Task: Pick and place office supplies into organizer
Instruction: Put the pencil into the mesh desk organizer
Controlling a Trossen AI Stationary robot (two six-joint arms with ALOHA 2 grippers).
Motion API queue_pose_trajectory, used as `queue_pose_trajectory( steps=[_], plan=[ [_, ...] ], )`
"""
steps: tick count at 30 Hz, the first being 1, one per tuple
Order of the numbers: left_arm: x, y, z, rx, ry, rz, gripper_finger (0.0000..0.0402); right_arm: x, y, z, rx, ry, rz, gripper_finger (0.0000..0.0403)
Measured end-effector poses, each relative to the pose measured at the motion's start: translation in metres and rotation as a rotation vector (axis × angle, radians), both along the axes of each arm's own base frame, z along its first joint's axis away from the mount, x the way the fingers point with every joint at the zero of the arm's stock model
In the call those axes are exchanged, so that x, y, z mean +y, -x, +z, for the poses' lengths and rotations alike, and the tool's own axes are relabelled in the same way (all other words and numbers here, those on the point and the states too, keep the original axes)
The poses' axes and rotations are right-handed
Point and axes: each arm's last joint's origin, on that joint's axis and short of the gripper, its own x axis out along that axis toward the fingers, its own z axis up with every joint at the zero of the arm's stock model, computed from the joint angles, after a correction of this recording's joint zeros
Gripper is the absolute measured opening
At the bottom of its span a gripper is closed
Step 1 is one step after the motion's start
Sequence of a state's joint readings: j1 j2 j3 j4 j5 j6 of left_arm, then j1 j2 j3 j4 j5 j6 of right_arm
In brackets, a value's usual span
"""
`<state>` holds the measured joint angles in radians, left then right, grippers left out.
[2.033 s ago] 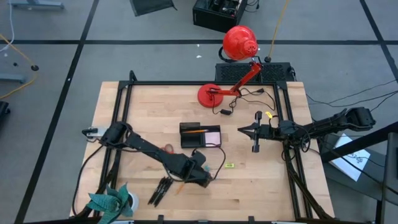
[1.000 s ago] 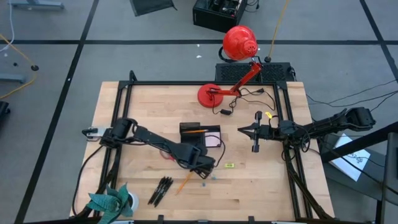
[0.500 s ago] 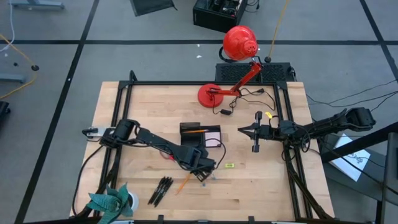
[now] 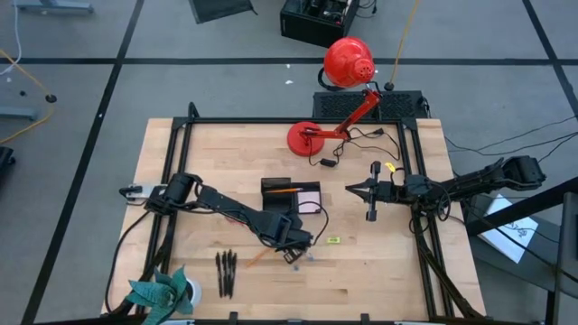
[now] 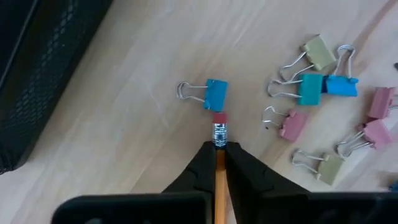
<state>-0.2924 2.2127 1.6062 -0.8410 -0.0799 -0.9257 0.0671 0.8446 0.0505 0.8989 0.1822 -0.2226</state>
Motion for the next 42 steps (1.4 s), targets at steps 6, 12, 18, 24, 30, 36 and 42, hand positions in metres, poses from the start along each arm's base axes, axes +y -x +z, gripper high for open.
queue_pose_trajectory(
  steps=[6,12,18,24,30,36,42],
  plan=[
    [-0.004,0.0,0.015,-0.071,-0.017,-0.01,0.0006,0.0,0.0,0.0,-0.001,0.0,0.0,0.0009],
    [-0.007,0.006,0.067,-0.256,-0.082,-0.029,0.0016,0.0,0.0,0.0,-0.001,-0.001,0.001,0.0009],
    [-0.006,0.023,0.121,-0.423,-0.22,-0.057,0.0008,0.0,0.0,0.0,-0.001,-0.001,0.001,0.0009],
    [0.002,0.034,0.17,-0.589,-0.489,-0.191,0.0013,0.0,0.0,0.0,0.001,-0.001,0.002,0.0009],
    [0.018,0.027,0.213,-0.76,-0.764,-0.291,0.0009,0.0,0.0,0.0,-0.001,-0.005,0.003,0.0009],
    [0.045,0.014,0.221,-0.768,-0.866,-0.38,0.002,0.0,0.0,0.0,-0.002,-0.005,0.003,0.0009],
    [0.086,0.009,0.209,-0.717,-0.777,-0.367,0.0005,0.0,0.0,0.0,0.005,-0.004,0.003,0.0009]
  ],
)
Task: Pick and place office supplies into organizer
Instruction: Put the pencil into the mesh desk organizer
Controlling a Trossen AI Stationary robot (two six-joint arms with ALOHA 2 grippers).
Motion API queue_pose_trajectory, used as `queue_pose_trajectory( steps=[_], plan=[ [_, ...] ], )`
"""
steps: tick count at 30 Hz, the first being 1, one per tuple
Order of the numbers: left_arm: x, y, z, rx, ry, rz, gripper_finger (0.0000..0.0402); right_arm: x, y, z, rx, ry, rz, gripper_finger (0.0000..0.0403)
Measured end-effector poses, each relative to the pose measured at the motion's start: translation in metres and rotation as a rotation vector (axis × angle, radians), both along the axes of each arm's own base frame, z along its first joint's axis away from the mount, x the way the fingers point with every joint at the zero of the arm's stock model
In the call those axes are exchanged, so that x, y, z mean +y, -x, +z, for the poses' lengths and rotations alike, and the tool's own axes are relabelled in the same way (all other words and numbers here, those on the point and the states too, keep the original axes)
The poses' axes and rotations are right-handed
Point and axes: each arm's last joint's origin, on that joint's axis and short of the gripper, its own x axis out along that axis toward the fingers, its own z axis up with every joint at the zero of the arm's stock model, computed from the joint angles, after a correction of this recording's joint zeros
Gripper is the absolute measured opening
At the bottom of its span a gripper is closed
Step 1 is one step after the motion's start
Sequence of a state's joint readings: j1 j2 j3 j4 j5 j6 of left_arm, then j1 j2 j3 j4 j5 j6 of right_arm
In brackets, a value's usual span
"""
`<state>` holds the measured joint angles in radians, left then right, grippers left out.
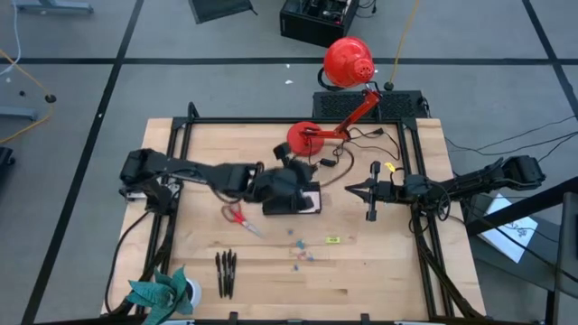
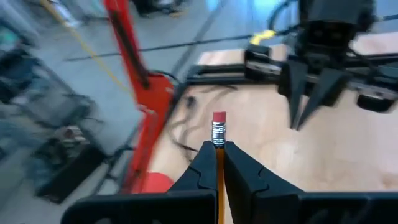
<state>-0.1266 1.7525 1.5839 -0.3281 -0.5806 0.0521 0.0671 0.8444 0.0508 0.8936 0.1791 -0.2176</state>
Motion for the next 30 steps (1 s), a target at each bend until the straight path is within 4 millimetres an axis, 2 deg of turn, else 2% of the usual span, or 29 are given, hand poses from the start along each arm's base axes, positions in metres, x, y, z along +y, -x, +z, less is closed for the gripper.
queue_pose_trajectory(
  steps=[5,9,12,15,17,23,25,30],
  plan=[
    [0.024,-0.004,-0.03,0.014,0.06,-0.05,0.0014,0.0,0.0,-0.001,0.006,0.004,0.0,0.0009],
    [0.038,-0.003,-0.049,-0.028,0.062,-0.081,0.0005,0.0,0.0,-0.001,0.011,0.004,0.0,0.0009],
    [0.043,0.006,-0.056,-0.067,0.072,-0.092,0.0008,0.0,0.0,-0.002,0.022,0.005,0.0,0.0009],
    [0.046,0.026,-0.06,-0.085,0.081,-0.073,0.0015,0.0,0.0,-0.003,0.034,0.006,-0.001,0.0009],
    [0.046,0.034,-0.061,-0.166,0.086,-0.068,0.0016,0.0,0.0,-0.005,0.052,0.01,-0.001,0.0009],
    [0.045,0.066,-0.093,-0.242,0.104,-0.027,0.0006,0.0,0.0,-0.005,0.051,0.01,-0.002,0.0009],
    [0.046,0.069,-0.101,-0.282,0.106,-0.017,0.0013,0.0,0.0,-0.005,0.057,0.01,-0.001,0.0009],
    [0.044,0.079,-0.128,-0.213,0.117,0.019,0.0009,0.0,0.0,-0.004,0.04,0.009,-0.001,0.0009]
  ],
)
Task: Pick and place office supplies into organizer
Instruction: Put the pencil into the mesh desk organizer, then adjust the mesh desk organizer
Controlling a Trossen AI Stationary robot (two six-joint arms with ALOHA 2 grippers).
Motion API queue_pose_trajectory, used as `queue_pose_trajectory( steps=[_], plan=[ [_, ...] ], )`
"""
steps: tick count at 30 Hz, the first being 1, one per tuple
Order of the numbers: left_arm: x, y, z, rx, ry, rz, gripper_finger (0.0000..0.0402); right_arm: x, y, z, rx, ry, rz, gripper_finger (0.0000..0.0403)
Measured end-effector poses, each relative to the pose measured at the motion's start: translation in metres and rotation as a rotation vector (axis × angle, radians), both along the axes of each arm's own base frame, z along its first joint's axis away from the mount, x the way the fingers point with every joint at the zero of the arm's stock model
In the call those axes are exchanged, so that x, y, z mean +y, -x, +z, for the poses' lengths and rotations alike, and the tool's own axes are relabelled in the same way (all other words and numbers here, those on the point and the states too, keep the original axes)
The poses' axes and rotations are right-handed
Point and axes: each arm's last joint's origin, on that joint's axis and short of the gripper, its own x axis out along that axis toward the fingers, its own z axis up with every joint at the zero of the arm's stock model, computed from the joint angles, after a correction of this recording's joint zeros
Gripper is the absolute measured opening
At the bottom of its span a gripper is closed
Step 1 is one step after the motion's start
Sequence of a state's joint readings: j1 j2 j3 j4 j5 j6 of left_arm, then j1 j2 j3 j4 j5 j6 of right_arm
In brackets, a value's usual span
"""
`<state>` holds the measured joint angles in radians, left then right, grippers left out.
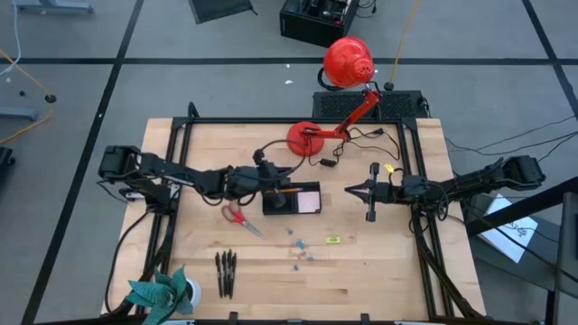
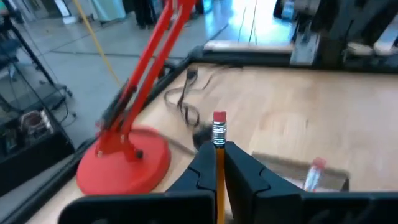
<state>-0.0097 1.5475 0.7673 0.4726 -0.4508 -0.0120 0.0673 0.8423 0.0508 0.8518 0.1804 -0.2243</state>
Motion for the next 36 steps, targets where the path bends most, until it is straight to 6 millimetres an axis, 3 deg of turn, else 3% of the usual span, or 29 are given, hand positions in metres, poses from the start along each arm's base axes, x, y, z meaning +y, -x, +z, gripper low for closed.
queue_pose_trajectory(
  steps=[11,16,27,36],
  plan=[
    [0.0,0.013,-0.022,0.069,0.021,0.005,0.0011,0.0,0.0,0.003,-0.025,0.003,-0.001,0.0009],
    [-0.001,0.013,-0.024,0.07,0.03,-0.026,0.0007,0.0,0.0,0.003,-0.032,0.003,-0.002,0.0009],
    [-0.001,0.013,-0.023,0.072,0.006,-0.051,0.013,0.0,0.0,0.005,-0.045,0.001,-0.002,0.0009],
    [-0.011,0.004,0.01,-0.092,-0.124,-0.107,0.0152,0.0,0.0,0.004,-0.039,-0.005,-0.002,0.0009]
  ],
)
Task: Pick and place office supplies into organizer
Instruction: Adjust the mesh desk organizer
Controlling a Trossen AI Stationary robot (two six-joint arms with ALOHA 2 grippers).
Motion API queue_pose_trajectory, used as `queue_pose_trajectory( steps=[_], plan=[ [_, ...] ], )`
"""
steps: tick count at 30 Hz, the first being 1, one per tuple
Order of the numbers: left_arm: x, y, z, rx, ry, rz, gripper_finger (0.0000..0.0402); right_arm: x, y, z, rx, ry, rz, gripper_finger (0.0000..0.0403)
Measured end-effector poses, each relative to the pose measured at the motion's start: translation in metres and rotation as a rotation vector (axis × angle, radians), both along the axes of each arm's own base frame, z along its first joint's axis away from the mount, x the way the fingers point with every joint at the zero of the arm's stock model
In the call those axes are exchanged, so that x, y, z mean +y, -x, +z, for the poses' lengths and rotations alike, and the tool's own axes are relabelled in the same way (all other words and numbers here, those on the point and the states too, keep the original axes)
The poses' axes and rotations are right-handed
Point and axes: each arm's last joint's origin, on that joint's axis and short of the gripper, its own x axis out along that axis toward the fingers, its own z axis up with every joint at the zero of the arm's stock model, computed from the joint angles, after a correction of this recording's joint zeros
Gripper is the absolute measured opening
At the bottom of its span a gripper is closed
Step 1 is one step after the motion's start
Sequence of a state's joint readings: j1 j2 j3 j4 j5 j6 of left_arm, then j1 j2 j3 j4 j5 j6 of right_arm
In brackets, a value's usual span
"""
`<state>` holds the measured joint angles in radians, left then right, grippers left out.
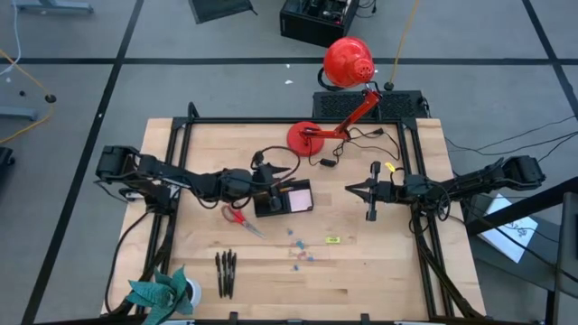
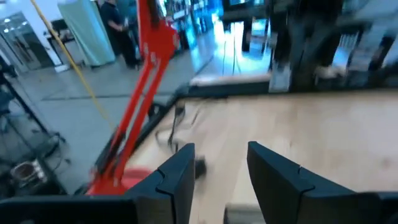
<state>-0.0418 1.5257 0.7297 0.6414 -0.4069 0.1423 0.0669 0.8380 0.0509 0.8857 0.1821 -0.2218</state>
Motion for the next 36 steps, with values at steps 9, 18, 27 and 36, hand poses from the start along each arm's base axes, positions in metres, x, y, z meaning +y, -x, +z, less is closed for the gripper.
queue_pose_trajectory(
  steps=[9,18,27,36],
  plan=[
    [-0.058,-0.002,-0.012,0.101,0.219,-0.167,0.0114,0.0,0.0,-0.005,0.054,0.003,0.0,0.0009],
    [-0.098,-0.001,-0.069,0.245,0.406,-0.085,0.0009,0.0,0.0,-0.005,0.044,-0.022,0.002,0.0009],
    [-0.102,0.012,-0.09,0.381,0.581,0.044,0.0006,0.0,0.0,-0.003,0.027,-0.019,0.003,0.0009],
    [-0.106,0.028,-0.096,0.497,0.656,0.145,0.0002,0.0,0.0,-0.003,0.028,-0.016,0.003,0.0009]
  ],
)
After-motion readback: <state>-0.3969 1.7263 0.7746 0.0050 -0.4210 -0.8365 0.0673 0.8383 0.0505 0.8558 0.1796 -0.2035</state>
